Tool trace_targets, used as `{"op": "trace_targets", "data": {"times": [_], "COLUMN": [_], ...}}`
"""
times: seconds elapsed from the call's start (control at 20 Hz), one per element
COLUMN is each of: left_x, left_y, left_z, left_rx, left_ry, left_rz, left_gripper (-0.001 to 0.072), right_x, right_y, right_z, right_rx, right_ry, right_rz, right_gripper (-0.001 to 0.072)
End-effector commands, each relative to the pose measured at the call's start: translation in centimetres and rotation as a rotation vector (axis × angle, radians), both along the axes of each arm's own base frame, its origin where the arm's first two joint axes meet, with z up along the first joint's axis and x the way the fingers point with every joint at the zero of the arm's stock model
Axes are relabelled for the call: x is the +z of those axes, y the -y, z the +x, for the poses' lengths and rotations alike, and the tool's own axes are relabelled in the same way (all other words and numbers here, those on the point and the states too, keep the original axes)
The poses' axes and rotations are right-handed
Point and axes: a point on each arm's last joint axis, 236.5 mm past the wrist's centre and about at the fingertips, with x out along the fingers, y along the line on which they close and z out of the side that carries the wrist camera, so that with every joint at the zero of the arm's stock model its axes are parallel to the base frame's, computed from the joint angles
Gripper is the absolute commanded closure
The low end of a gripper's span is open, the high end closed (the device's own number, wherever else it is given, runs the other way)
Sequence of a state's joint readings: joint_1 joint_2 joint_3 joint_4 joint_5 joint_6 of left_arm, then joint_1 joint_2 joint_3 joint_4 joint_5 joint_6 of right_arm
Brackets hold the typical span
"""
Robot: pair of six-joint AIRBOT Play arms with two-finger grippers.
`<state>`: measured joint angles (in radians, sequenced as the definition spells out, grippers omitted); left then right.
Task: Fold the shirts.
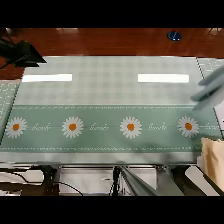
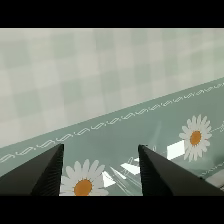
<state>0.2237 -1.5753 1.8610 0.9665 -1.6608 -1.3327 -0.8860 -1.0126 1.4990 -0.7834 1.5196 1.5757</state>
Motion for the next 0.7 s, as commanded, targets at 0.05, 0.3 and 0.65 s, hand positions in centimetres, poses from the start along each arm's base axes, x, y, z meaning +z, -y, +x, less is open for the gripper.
{"op": "trace_targets", "data": {"times": [0.05, 0.3, 0.65], "left_x": [-0.5, -0.4, 1.0], "left_y": [1.1, 1.0, -0.4], "left_z": [0.1, 0.7, 5.6], "left_rx": [-0.026, -0.010, 0.059], "left_ry": [-0.010, 0.011, 0.227], "left_rz": [-0.004, -0.003, 0.035], "left_gripper": [0.0150, 0.0150, 0.0150], "right_x": [-5.5, -6.2, -10.5], "right_y": [6.0, 8.7, 7.9], "right_z": [-11.4, -16.9, -24.6], "right_rx": [-0.162, -0.353, -0.509], "right_ry": [-0.428, -0.549, -0.834], "right_rz": [-0.110, -0.095, -0.107], "right_gripper": [0.0686, 0.0686, 0.0687]}}
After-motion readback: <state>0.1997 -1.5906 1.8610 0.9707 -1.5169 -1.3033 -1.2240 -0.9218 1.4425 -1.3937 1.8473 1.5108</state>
